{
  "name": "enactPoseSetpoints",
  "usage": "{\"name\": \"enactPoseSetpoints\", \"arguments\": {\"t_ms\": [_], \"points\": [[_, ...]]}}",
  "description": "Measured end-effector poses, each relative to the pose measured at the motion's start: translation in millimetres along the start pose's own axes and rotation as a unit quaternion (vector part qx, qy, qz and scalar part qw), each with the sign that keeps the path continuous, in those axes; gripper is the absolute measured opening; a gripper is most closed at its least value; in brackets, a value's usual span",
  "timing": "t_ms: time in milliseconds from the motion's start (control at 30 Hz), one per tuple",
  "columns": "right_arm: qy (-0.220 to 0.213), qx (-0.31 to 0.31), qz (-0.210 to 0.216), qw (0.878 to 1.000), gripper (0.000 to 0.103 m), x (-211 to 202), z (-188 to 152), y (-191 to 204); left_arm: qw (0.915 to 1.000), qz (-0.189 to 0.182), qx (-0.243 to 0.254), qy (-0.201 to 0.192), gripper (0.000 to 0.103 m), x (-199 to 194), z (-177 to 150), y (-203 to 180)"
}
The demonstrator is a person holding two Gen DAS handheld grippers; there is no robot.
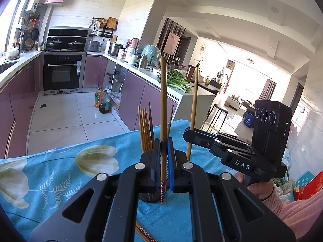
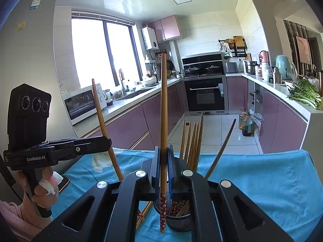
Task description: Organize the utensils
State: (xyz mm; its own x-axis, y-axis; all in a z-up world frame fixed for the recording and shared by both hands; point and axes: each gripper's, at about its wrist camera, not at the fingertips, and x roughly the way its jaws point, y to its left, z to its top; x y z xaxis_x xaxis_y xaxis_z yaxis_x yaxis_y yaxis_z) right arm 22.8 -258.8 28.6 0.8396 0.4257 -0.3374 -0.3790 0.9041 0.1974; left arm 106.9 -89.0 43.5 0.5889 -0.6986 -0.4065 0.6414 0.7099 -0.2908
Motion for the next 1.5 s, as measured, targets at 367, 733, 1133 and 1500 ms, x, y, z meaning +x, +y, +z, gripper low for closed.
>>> {"name": "enactPoseSetpoints", "arguments": {"t_ms": [367,733,1133,1500], "points": [[-0.006,-0.002,-0.001,1.0,0.006,2.8,5.1,-2.5,1.0,-0.005,0.006,-0.005,0.007,4.7,9.7,-2.5],[-0.014,0.005,-0.005,1.0,0.006,12.6,11.7,-10.4,0.9998,0.001,0.013,-0.012,0.007,6.6,13.4,-4.1],[-0.013,0.027,-0.011,0.999,0.006,27.7,10.9,-19.4,0.9993,0.025,0.027,-0.002,0.007,15.1,10.6,-13.6],[0.017,0.033,-0.015,0.999,0.006,44.9,-7.2,-18.1,0.9973,0.039,0.049,0.038,0.007,30.1,5.5,-22.0]]}}
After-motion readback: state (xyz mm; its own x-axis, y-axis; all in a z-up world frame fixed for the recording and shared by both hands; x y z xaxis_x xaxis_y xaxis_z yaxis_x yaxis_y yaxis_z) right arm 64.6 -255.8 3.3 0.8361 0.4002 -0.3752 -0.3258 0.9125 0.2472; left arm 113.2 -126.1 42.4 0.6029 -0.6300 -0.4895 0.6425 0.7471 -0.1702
